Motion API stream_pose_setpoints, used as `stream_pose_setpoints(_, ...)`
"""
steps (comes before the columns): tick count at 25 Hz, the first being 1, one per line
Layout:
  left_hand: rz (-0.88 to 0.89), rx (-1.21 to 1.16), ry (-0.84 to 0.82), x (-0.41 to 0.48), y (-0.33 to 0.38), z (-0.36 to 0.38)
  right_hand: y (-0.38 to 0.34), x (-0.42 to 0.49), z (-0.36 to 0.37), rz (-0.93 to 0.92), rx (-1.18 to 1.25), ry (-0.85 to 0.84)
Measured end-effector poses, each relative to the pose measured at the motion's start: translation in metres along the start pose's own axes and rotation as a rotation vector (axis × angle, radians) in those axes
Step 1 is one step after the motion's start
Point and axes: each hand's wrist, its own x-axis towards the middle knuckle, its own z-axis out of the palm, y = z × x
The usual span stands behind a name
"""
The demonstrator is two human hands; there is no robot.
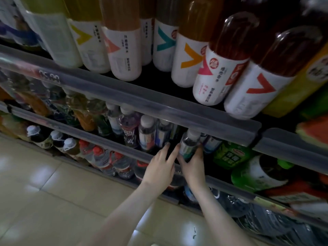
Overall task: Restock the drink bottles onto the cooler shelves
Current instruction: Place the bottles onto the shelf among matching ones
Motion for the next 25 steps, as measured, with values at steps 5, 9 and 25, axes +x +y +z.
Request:
stream_pose_setpoints(5, 0.176, -0.018, 0.225, 0.022, -0.030, 0.039, 0.017, 0.018, 0.025, 0.039, -0.026, 0.115)
stream_pose_setpoints(9, 0.249, -0.092, 0.329, 0.037, -0.040, 0.058, 0.027, 0.036, 0.034, -0.074, -0.058, 0.232)
stream_pose_setpoints(25, 0.287, -0.305, 0.251, 0.044, -0.043, 0.091, 0.087, 0.002, -0.019, -0.181, 0.112, 0.656)
